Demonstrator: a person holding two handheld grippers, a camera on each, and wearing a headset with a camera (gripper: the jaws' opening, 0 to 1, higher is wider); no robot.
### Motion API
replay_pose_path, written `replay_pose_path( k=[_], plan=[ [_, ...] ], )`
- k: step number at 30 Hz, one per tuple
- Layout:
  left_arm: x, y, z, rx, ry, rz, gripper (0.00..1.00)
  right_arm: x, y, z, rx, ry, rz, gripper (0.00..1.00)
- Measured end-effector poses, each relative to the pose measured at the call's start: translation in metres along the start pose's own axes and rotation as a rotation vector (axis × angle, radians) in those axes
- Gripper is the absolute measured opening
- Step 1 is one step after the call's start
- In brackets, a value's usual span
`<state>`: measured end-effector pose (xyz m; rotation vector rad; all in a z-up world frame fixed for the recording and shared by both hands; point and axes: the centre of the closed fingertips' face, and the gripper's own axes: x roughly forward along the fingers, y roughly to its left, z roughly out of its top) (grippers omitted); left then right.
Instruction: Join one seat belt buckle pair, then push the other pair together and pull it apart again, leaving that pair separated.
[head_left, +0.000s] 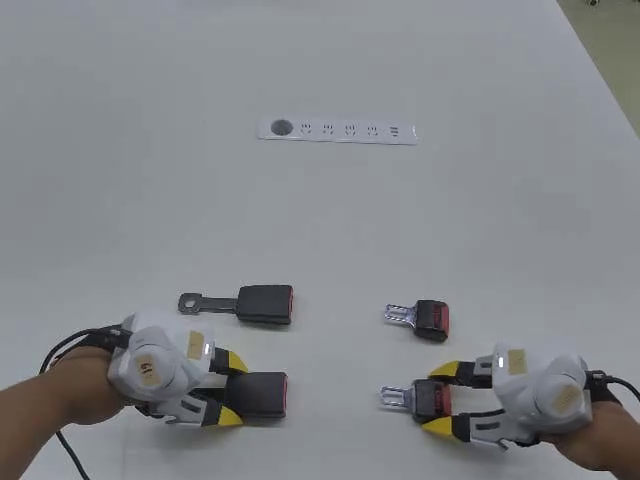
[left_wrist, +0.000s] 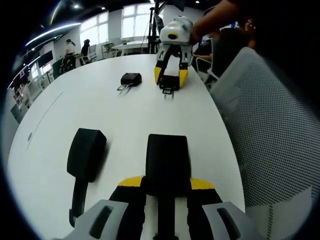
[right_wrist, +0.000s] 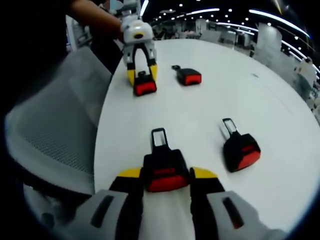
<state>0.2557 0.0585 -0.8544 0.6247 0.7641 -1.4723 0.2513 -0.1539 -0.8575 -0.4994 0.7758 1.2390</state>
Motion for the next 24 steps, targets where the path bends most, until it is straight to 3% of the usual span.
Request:
replay_pose_path(
  k=[15,24],
  plan=[
    [0.001,-0.001,0.001,-0.012,0.020,0.014,0.32,0.022,0.008,0.027,0.005,-0.054,0.002,0.36],
    [0.001,-0.002,0.002,-0.028,0.024,0.018,0.32,0.046,0.018,0.059,-0.010,-0.106,0.030,0.36]
  ],
)
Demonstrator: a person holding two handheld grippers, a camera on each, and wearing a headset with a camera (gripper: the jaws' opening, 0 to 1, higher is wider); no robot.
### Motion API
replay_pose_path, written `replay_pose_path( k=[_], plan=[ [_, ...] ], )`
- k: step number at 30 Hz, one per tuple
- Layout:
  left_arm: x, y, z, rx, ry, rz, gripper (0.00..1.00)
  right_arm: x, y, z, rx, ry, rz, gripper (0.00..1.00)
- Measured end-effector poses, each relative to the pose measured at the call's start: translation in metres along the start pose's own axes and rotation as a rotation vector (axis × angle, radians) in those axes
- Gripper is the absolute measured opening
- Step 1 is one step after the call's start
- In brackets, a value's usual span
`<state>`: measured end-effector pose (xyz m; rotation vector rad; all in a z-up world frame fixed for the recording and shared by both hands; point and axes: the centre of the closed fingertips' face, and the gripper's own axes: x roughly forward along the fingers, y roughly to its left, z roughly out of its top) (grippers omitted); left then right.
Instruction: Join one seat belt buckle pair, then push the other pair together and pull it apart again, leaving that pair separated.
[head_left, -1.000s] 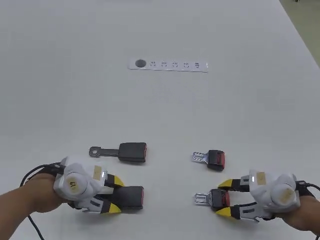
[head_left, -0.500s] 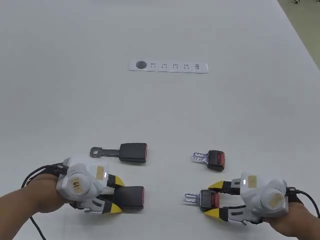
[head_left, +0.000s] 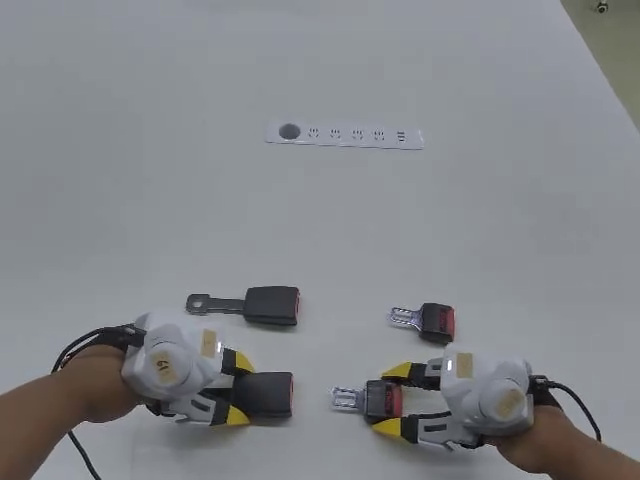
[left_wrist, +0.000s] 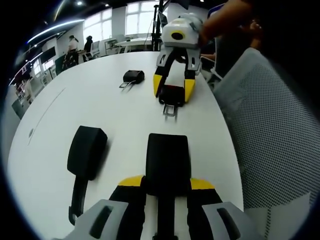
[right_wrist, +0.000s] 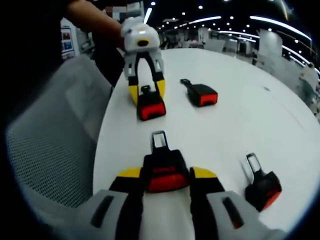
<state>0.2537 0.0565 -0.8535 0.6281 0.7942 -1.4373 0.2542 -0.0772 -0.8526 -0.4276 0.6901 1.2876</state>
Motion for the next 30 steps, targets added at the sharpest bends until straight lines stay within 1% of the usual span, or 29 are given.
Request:
replay_pose_path(
  k=[1,4,8,9,10,11,12,14,15,16,19,23,27,29,30],
  plan=[
    [0.000,0.000,0.001,0.000,0.002,0.001,0.32,0.003,0.001,0.002,0.004,-0.002,0.001,0.36],
    [0.000,-0.001,0.001,0.007,0.013,0.004,0.32,0.016,0.007,0.015,-0.012,-0.020,0.020,0.36],
    [0.001,0.000,-0.001,0.010,0.020,0.004,0.32,0.031,0.015,0.025,-0.020,-0.034,0.037,0.36],
    [0.001,-0.001,-0.002,0.028,0.031,-0.003,0.32,0.033,0.013,0.027,-0.032,-0.027,0.025,0.36],
    [0.001,-0.002,-0.002,0.026,0.031,-0.002,0.32,0.033,0.012,0.028,-0.034,-0.027,0.023,0.36],
    [0.001,-0.002,-0.002,0.040,0.036,-0.001,0.32,0.034,0.011,0.029,-0.022,-0.032,0.025,0.36],
    [0.002,-0.002,-0.002,0.054,0.044,0.002,0.32,0.035,0.012,0.030,-0.026,-0.034,0.027,0.36],
    [0.003,-0.002,-0.001,0.056,0.045,0.005,0.32,0.040,0.013,0.034,-0.012,-0.035,0.034,0.36],
    [0.002,-0.001,-0.002,0.073,0.055,0.007,0.32,0.041,0.014,0.033,-0.047,-0.016,0.035,0.36],
    [0.002,-0.002,-0.001,0.061,0.048,0.005,0.32,0.040,0.014,0.033,-0.038,-0.020,0.037,0.36],
    [0.002,-0.001,-0.001,0.071,0.052,0.003,0.32,0.040,0.015,0.032,-0.030,-0.024,0.035,0.36],
    [0.003,-0.001,-0.001,0.081,0.059,-0.001,0.32,0.041,0.016,0.033,-0.019,-0.017,0.029,0.36],
    [0.003,-0.001,0.000,0.084,0.063,-0.003,0.32,0.044,0.017,0.035,-0.026,0.001,0.034,0.35],
    [0.004,-0.001,0.001,0.089,0.066,-0.006,0.32,0.047,0.017,0.038,-0.011,-0.007,0.042,0.35],
    [0.004,-0.001,0.001,0.091,0.068,-0.007,0.32,0.048,0.018,0.039,-0.019,-0.004,0.043,0.35]
  ],
)
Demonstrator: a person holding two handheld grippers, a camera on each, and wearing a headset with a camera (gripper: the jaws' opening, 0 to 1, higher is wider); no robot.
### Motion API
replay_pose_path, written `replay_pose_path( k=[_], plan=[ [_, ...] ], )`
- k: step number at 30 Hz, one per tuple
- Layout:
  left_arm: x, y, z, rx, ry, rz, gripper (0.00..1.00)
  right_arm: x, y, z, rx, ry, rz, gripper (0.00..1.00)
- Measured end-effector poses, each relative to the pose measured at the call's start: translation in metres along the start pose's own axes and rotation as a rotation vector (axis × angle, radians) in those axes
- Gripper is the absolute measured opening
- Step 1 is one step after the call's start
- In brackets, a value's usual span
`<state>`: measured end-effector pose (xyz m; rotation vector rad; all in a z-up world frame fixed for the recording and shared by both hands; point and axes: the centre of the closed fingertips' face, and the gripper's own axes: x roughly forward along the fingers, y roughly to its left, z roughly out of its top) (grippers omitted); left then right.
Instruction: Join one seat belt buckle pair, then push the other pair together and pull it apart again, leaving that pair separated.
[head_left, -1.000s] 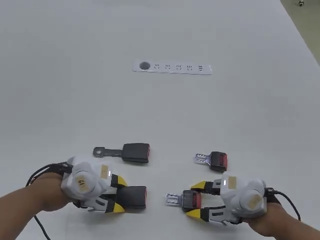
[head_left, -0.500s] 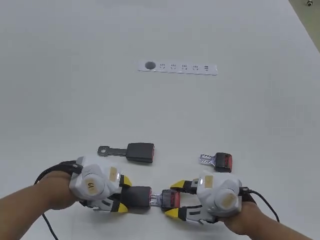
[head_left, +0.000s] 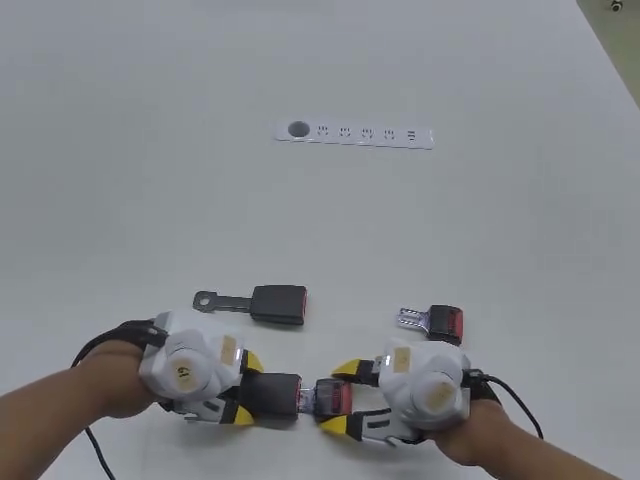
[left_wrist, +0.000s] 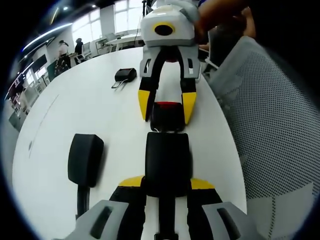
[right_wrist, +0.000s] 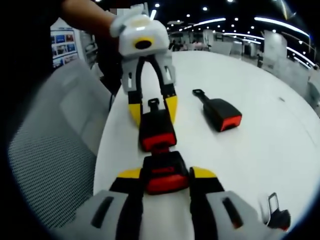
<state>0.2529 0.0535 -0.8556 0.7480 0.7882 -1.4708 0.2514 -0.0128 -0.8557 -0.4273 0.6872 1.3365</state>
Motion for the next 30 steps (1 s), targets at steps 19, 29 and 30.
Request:
replay_pose_path(
  k=[19,29,30],
  plan=[
    [0.000,-0.002,-0.003,0.023,0.020,-0.017,0.32,0.007,-0.002,0.004,-0.017,0.041,0.014,0.35],
    [-0.002,-0.004,-0.002,-0.010,-0.029,0.010,0.32,0.003,-0.003,0.004,-0.055,0.037,0.009,0.35],
    [-0.002,-0.004,-0.002,-0.017,-0.035,0.015,0.32,0.003,-0.003,0.005,-0.053,0.033,0.007,0.35]
  ],
)
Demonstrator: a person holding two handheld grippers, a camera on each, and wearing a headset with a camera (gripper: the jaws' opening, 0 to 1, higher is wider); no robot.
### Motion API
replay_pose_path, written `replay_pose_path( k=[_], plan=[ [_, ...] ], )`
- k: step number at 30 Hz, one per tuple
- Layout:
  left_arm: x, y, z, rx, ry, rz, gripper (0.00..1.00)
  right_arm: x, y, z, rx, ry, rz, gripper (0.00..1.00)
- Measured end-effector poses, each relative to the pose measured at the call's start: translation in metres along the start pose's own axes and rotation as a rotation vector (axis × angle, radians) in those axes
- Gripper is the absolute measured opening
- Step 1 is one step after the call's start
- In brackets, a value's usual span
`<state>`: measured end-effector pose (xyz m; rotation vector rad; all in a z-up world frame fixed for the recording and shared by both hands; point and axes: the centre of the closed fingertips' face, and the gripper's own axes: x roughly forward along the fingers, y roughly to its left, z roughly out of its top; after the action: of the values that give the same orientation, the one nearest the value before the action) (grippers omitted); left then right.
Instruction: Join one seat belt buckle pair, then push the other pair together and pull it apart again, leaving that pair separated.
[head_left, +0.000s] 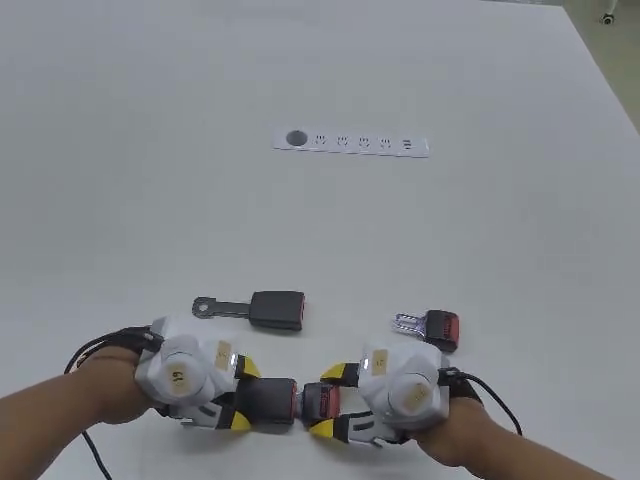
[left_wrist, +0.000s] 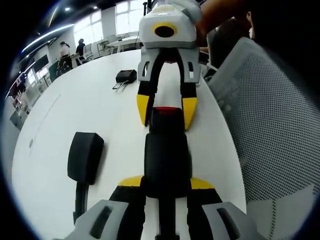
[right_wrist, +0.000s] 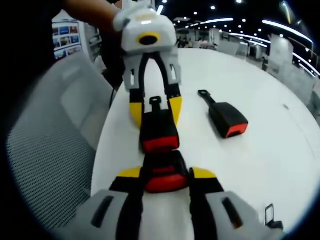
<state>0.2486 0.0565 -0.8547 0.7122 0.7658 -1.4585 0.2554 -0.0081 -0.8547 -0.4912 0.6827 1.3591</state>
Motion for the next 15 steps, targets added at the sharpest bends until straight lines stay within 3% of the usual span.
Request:
replay_pose_path(
  k=[4,15],
  plan=[
    [-0.0008,-0.0014,-0.0001,-0.009,-0.027,0.011,0.32,-0.0006,0.0004,0.0006,-0.023,0.001,-0.008,0.35],
    [-0.0009,-0.0013,-0.0001,-0.020,-0.053,0.014,0.32,-0.0014,0.0001,0.0003,-0.045,-0.015,-0.043,0.35]
  ],
)
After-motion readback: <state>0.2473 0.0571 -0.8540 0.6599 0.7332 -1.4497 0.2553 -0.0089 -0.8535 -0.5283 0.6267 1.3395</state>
